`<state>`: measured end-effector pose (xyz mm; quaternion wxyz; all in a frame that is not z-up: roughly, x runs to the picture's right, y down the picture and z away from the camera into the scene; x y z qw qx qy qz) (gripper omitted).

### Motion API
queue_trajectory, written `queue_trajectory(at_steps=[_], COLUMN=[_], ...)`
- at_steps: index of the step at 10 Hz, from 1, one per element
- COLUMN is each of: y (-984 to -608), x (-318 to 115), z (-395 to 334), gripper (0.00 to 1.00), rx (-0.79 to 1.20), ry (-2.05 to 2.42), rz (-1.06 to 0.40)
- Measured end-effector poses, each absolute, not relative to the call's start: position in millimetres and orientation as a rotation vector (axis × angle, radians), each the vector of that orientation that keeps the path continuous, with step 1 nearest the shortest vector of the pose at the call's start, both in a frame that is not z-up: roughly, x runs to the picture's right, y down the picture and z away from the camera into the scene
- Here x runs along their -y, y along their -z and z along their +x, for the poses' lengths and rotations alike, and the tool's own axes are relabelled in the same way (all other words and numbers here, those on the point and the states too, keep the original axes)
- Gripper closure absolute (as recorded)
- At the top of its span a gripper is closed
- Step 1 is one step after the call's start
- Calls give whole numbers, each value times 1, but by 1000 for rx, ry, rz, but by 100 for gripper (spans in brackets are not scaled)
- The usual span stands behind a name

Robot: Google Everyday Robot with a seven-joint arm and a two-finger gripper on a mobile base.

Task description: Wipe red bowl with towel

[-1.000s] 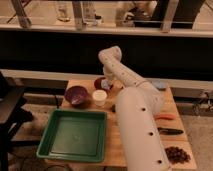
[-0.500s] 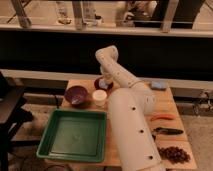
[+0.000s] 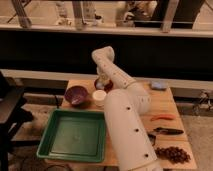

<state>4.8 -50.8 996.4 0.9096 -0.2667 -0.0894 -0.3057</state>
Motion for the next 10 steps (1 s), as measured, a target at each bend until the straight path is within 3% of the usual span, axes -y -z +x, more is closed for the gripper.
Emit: queue_trajectory(at_steps=[5, 10], y=[-972, -974], x=[40, 45], z=[13, 41], gripper=[100, 100], rx=[181, 123], ry=[614, 576], rz=[-554, -551])
